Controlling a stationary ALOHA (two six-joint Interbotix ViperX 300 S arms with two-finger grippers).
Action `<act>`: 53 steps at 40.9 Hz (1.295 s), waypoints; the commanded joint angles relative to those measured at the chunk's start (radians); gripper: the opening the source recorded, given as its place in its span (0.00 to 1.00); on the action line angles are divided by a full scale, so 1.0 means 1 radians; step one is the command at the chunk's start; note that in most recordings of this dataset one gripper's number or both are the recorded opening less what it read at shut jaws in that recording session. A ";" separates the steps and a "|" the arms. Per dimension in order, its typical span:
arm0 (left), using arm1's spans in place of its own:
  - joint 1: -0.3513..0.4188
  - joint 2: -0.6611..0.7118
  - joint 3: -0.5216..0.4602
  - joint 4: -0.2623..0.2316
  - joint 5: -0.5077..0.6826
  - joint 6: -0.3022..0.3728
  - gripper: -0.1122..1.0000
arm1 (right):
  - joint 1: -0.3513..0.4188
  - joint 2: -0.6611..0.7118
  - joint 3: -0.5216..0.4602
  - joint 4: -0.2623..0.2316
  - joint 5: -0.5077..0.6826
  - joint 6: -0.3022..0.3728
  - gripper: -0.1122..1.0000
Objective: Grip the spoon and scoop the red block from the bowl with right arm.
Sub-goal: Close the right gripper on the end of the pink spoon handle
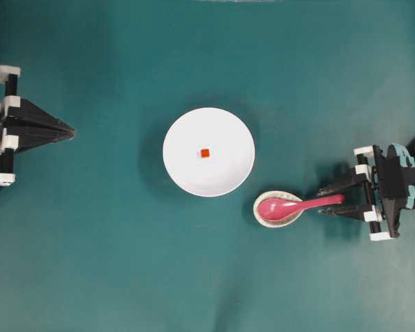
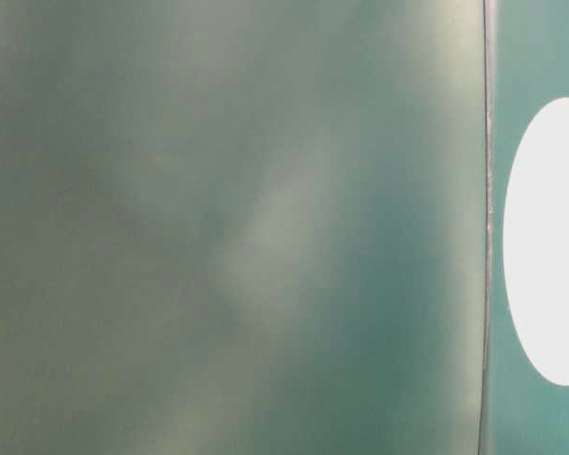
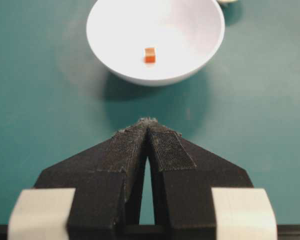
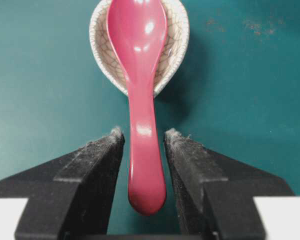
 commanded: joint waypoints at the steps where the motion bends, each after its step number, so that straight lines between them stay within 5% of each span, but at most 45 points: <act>1: 0.003 0.006 -0.018 0.003 -0.005 0.002 0.10 | 0.005 -0.006 -0.006 -0.002 -0.015 -0.005 0.51; 33: 0.003 0.006 -0.017 0.003 -0.005 0.002 0.10 | 0.005 -0.006 -0.003 -0.002 -0.058 -0.005 0.51; 53: 0.003 0.006 -0.017 0.003 0.005 0.002 0.10 | 0.005 -0.006 -0.008 -0.002 -0.057 -0.005 0.34</act>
